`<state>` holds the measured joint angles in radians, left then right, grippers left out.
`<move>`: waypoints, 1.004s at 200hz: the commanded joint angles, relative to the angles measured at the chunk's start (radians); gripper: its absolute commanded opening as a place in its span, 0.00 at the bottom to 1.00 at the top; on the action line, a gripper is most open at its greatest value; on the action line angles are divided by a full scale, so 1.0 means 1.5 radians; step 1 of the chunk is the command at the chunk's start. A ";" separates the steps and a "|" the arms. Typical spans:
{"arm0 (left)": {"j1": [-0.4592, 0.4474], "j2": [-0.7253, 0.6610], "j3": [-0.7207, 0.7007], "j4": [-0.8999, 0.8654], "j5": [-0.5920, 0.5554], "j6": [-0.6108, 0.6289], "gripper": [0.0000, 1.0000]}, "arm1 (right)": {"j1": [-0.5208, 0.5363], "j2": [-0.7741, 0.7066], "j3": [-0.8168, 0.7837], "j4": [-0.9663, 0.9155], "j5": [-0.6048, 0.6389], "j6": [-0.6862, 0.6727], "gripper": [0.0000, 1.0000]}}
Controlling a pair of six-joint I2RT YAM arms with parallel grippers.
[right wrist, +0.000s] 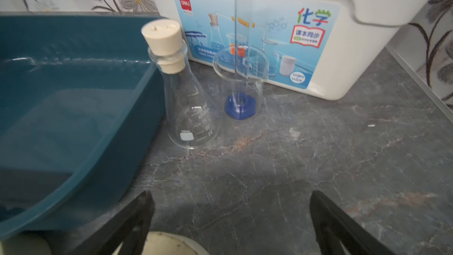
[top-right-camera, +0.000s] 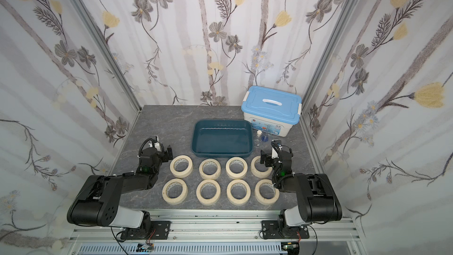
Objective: Take out the art tape in the storage box
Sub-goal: Reset both arms
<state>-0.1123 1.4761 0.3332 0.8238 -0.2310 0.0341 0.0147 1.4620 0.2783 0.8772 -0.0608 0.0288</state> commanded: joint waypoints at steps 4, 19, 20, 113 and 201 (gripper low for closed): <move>0.015 0.014 -0.009 0.104 0.031 0.005 1.00 | 0.003 0.002 0.017 0.037 0.011 -0.012 1.00; 0.024 0.054 -0.008 0.134 0.046 -0.003 1.00 | 0.016 0.006 0.035 0.009 0.039 -0.018 1.00; 0.025 0.059 -0.007 0.139 0.047 -0.002 1.00 | 0.016 0.006 0.037 0.005 0.040 -0.018 1.00; 0.071 0.057 0.047 0.032 0.120 -0.033 1.00 | 0.066 0.014 0.091 -0.086 0.091 -0.063 1.00; 0.070 0.056 0.047 0.030 0.120 -0.033 1.00 | 0.065 0.016 0.099 -0.098 0.074 -0.068 1.00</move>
<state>-0.0067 1.5585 0.3985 0.8566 -0.0525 -0.0189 0.1123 1.4845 0.4198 0.7174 0.0704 -0.0635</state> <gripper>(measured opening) 0.997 0.999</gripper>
